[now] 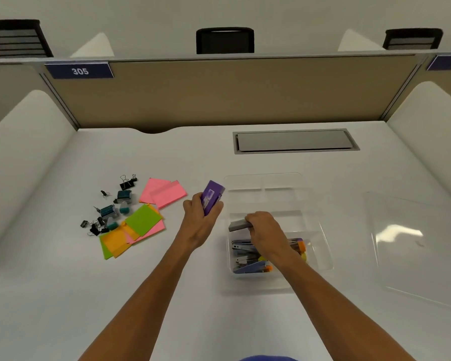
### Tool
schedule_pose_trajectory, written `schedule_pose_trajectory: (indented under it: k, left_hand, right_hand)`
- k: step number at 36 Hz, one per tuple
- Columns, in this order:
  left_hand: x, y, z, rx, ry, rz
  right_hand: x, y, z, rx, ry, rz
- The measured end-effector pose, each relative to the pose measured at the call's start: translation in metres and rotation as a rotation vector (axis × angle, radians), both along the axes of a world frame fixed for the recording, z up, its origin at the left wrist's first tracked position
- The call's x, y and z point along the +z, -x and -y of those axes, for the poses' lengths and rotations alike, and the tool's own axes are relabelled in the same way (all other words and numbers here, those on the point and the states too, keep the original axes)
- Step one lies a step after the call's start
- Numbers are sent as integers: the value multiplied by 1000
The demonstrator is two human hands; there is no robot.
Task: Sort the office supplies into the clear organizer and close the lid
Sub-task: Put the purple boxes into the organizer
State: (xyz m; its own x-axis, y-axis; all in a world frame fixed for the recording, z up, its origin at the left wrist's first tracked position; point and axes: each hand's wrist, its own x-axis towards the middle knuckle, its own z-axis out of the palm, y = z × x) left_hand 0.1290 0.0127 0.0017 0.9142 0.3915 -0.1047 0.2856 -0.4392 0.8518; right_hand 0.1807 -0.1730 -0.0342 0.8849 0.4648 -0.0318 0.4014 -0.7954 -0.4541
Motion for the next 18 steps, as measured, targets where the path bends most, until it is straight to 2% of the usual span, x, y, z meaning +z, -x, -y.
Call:
schedule_pose_trajectory:
  k: [11, 15, 18]
  left_hand:
    - [6, -3, -1, 9, 37, 3]
    - [4, -3, -2, 0, 36, 7]
    - [2, -3, -3, 1, 33, 9]
  right_hand:
    - [-13, -14, -4, 24, 104, -182]
    - [-12, -15, -3, 110, 211, -194]
    - [-7, -11, -4, 98, 227, -228]
